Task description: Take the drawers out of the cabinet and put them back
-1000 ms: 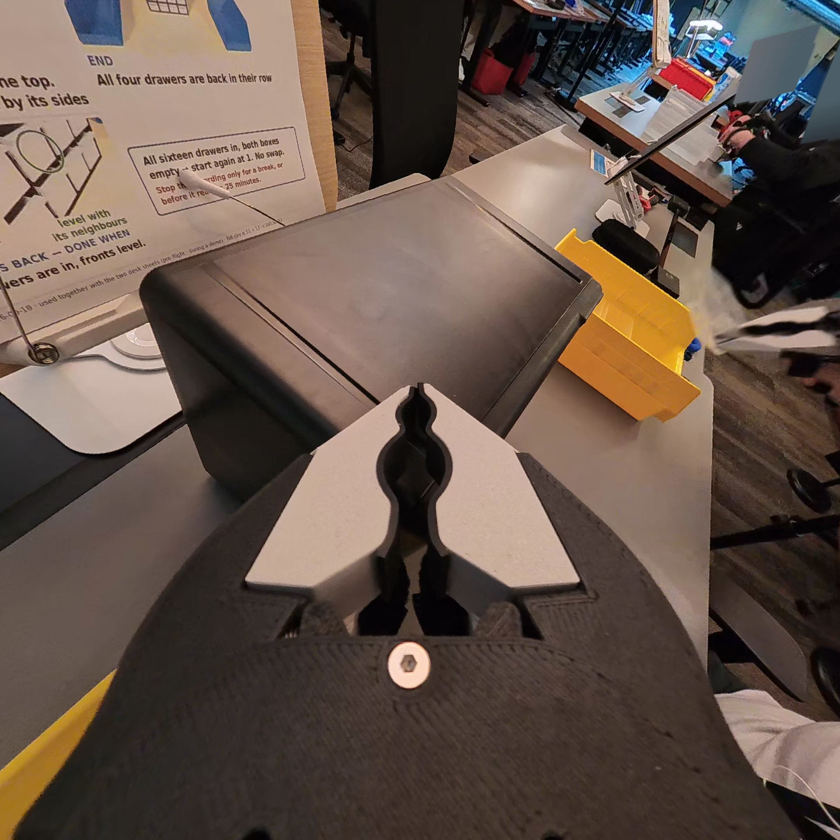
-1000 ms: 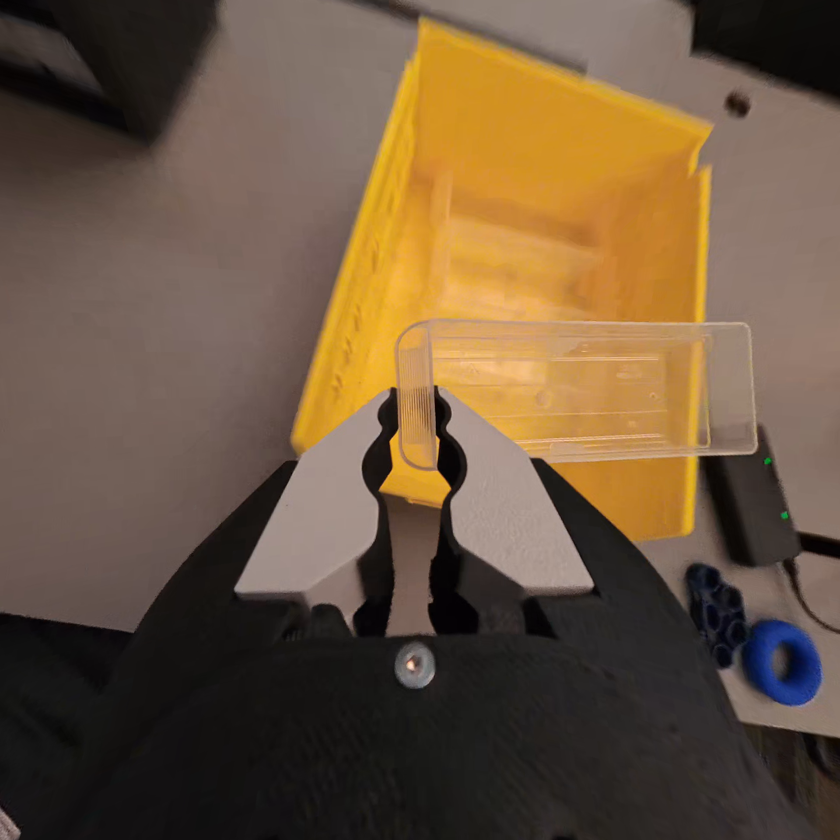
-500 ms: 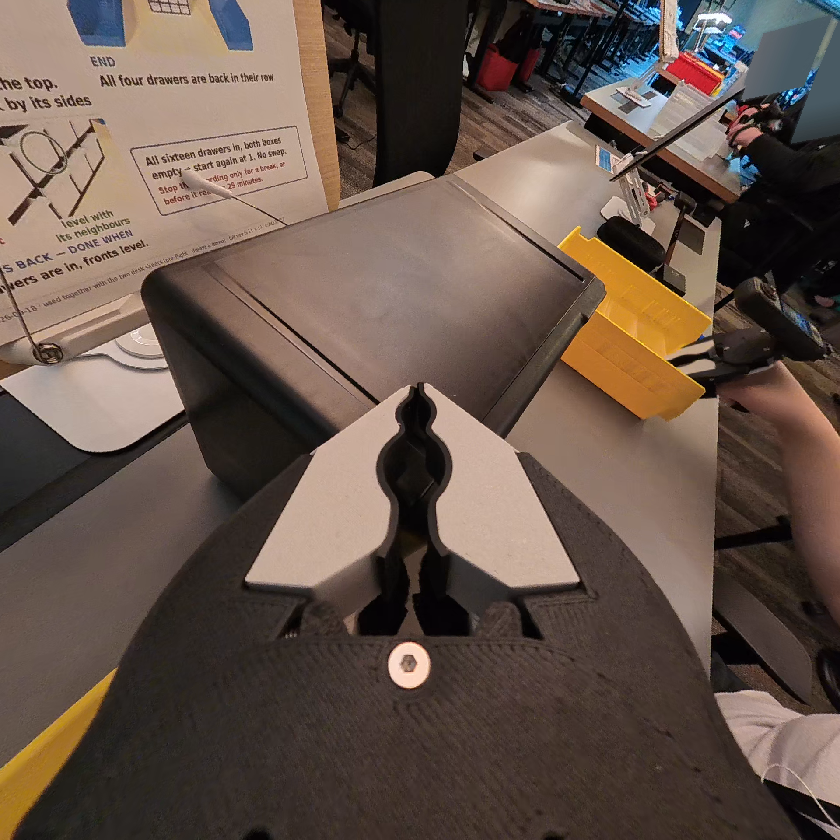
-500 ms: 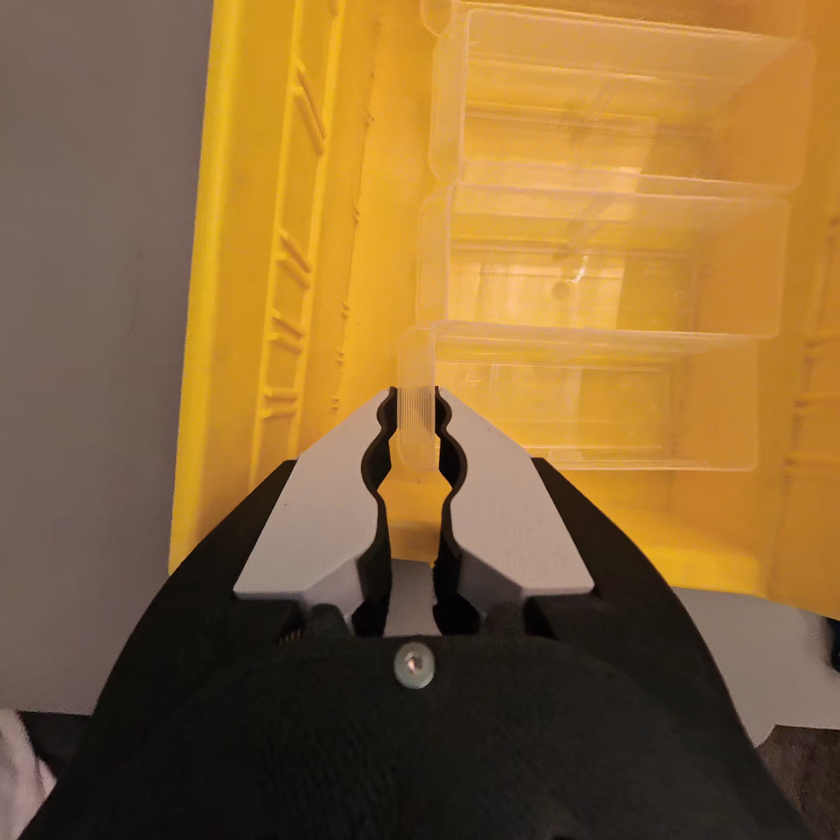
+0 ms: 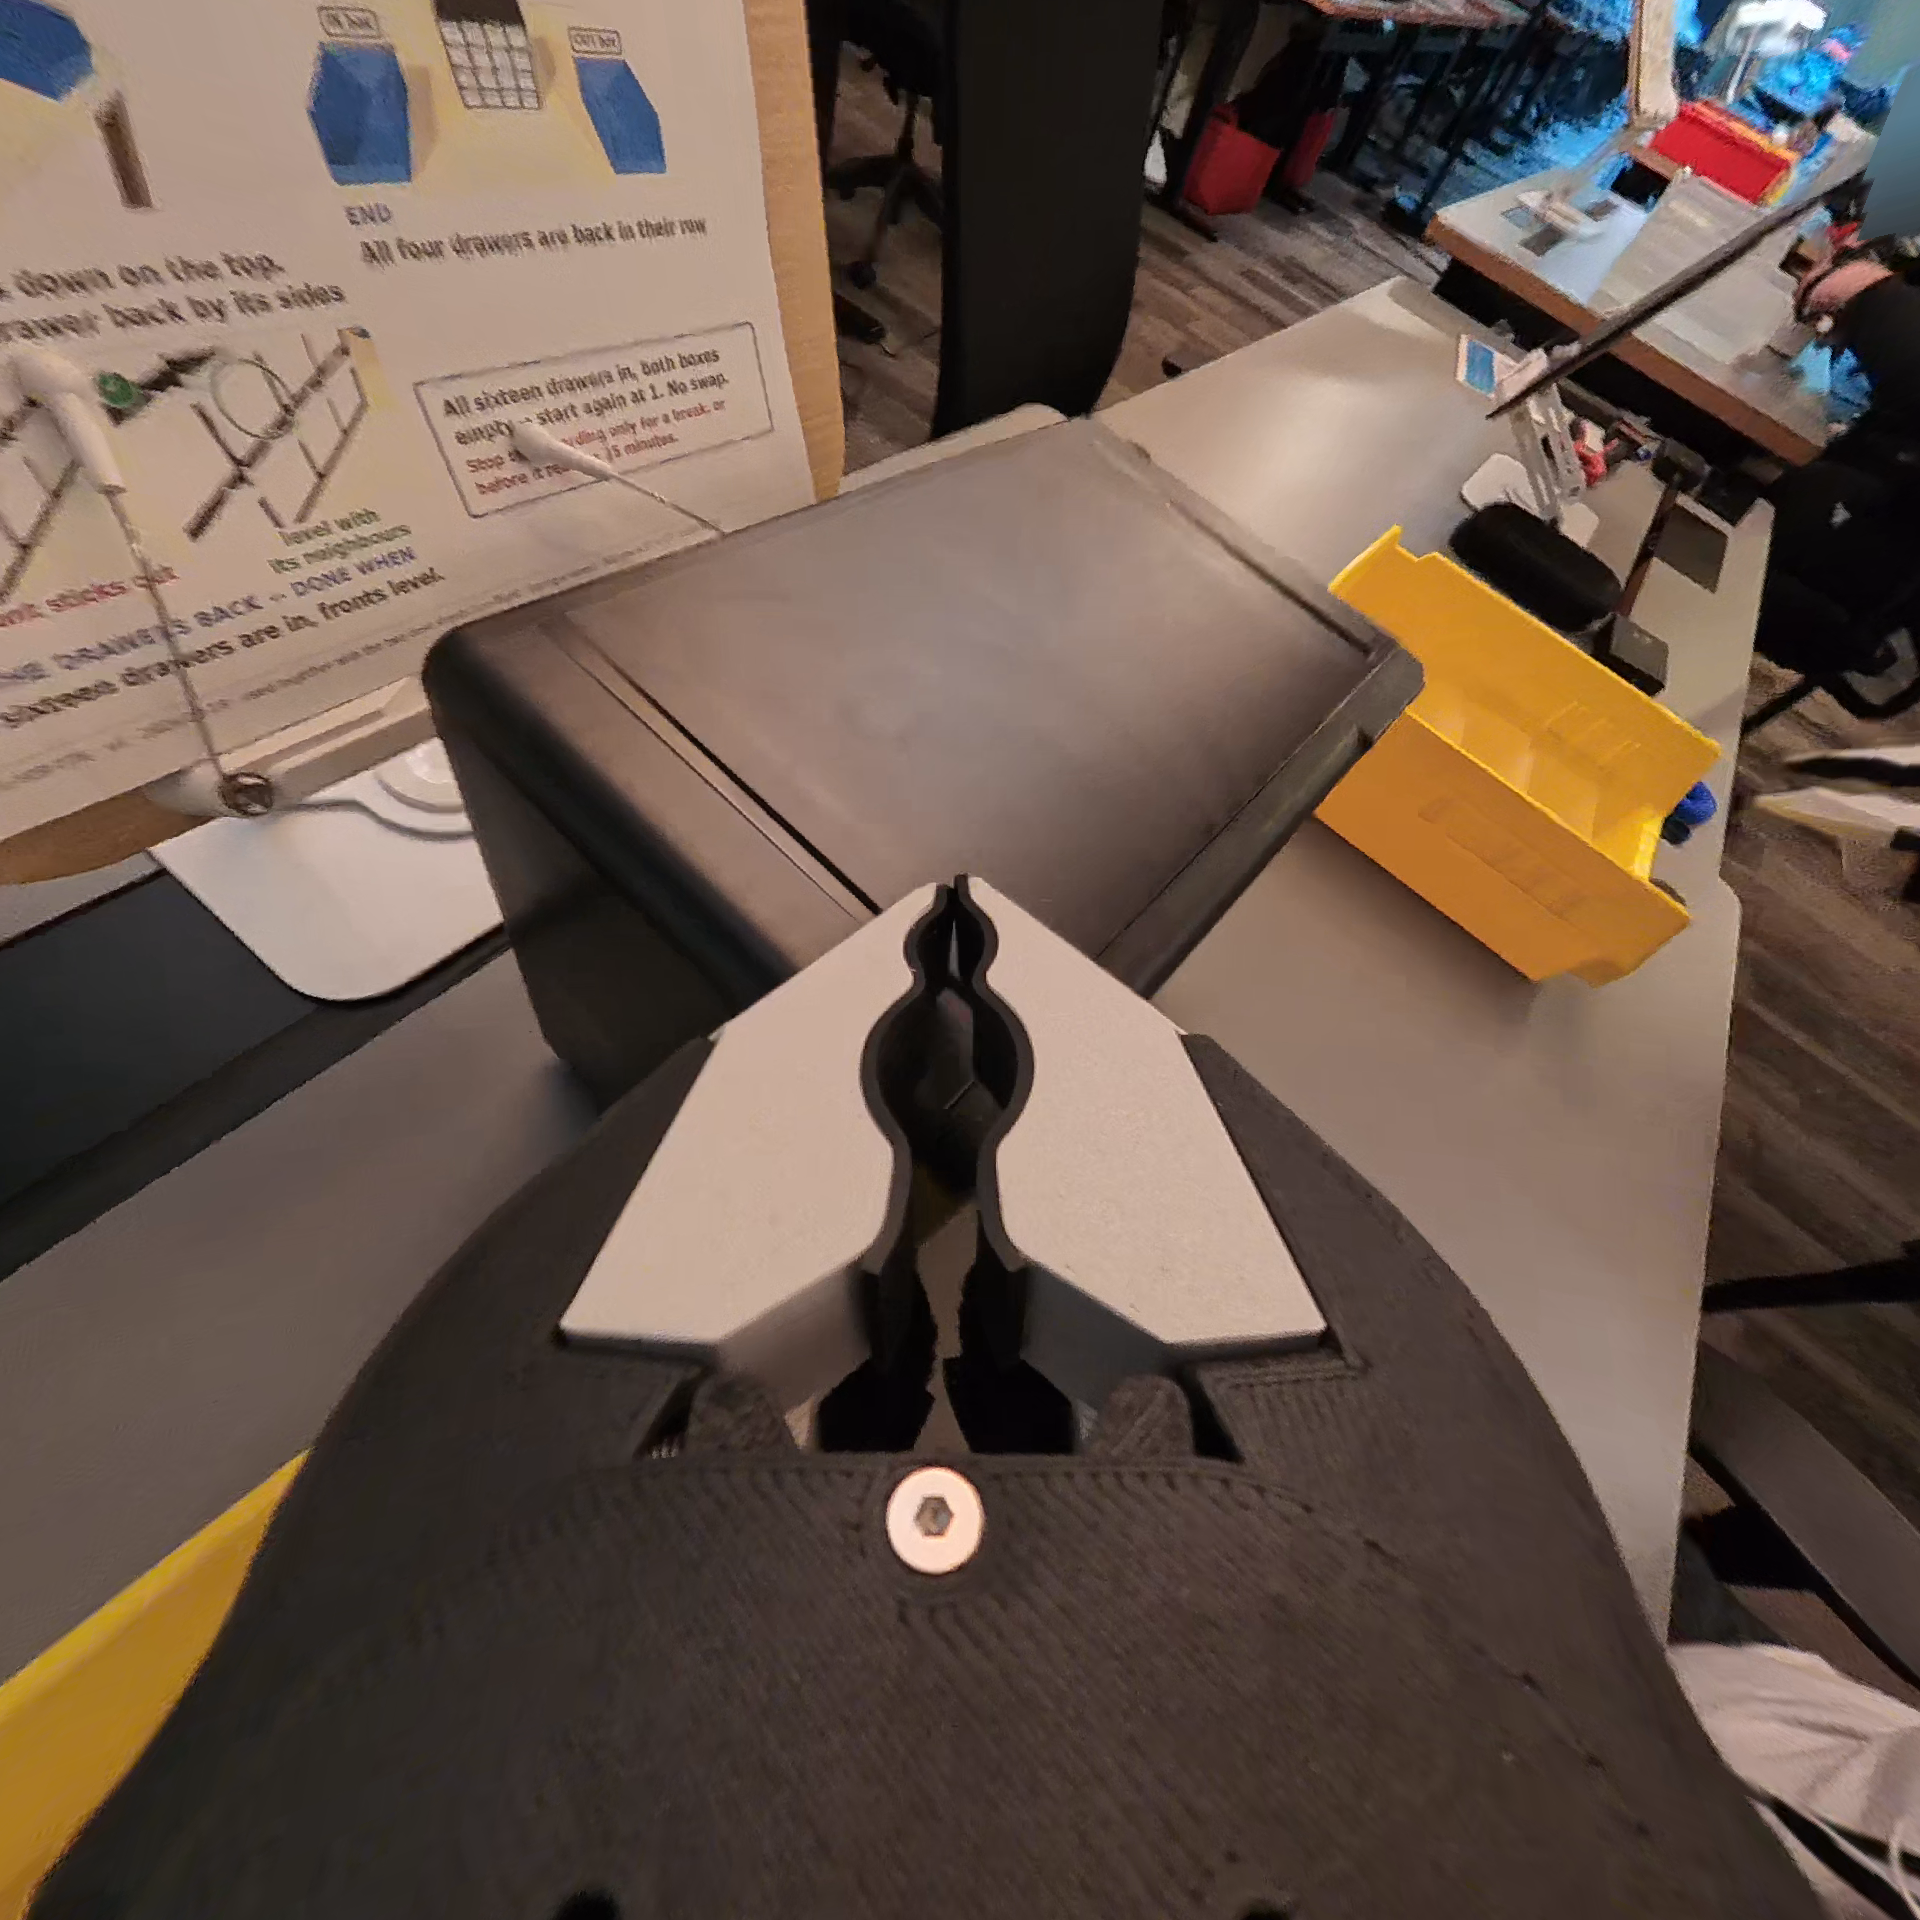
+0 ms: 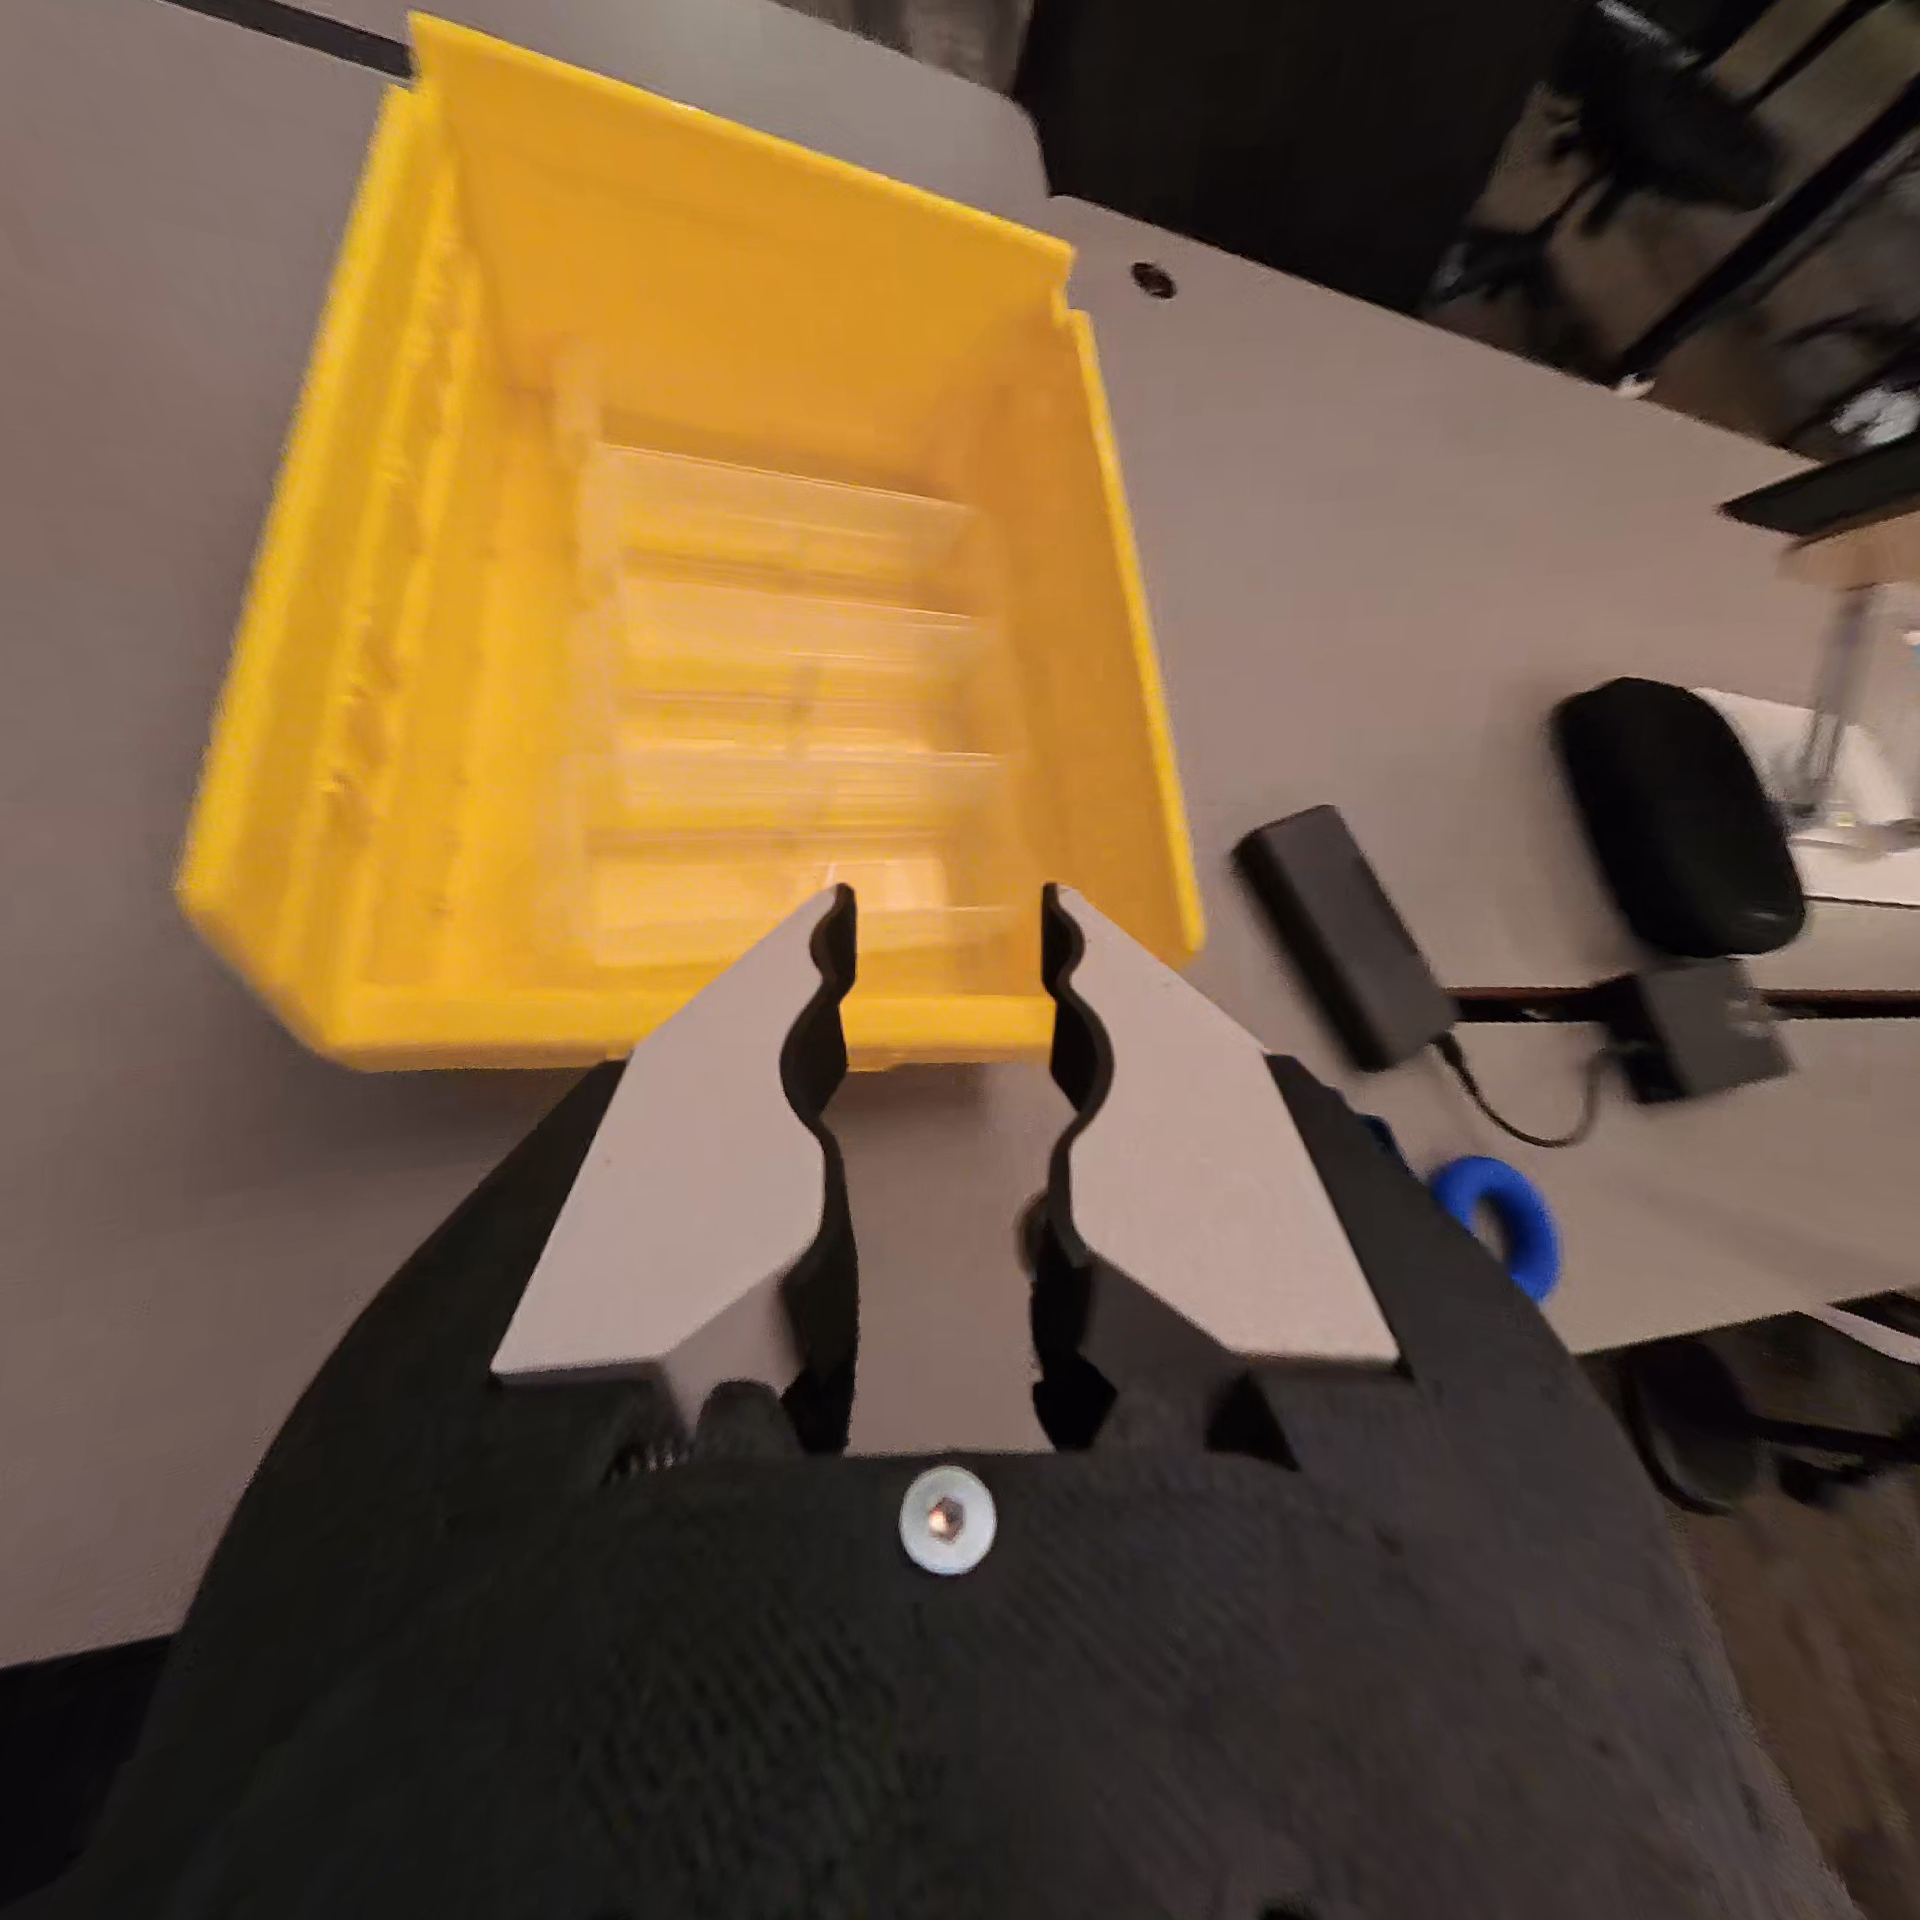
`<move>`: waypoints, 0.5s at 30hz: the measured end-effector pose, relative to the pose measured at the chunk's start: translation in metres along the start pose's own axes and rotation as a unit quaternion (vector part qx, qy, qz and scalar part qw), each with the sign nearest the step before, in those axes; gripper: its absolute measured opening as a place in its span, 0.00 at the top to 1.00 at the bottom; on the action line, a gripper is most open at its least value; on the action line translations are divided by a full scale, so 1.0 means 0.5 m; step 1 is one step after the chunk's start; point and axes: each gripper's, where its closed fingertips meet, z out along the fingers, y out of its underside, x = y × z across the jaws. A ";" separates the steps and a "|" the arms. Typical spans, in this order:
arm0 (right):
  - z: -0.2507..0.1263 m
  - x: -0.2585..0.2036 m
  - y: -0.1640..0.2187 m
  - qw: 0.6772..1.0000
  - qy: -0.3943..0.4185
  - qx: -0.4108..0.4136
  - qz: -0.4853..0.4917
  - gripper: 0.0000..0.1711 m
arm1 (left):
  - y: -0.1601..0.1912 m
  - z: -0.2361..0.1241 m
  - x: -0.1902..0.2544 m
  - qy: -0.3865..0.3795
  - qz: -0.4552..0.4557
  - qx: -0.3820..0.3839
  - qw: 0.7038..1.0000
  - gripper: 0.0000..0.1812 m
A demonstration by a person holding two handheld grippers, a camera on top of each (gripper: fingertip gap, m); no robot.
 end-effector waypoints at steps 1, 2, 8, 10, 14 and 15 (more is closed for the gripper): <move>0.003 0.020 0.002 1.000 0.010 0.004 -0.003 0.78 | -0.010 -0.017 0.006 -0.006 -0.001 0.017 1.000 1.00; 0.010 0.038 0.001 1.000 0.014 0.009 -0.003 0.78 | -0.018 -0.037 0.017 -0.012 -0.003 0.034 0.999 1.00; 0.129 0.111 -0.001 0.999 -0.036 -0.025 0.017 0.76 | 0.012 -0.176 0.135 -0.070 -0.021 0.094 0.993 0.77; 0.171 0.105 0.002 0.993 -0.095 -0.053 0.041 0.76 | 0.049 -0.216 0.161 -0.126 0.018 0.063 0.990 0.68; 0.218 0.105 0.040 0.979 -0.138 -0.144 0.029 0.85 | 0.074 -0.389 0.144 -0.300 0.077 0.115 0.944 0.70; 0.224 0.105 0.051 0.976 -0.141 -0.166 0.016 0.85 | 0.089 -0.442 0.128 -0.339 0.077 0.132 0.928 0.71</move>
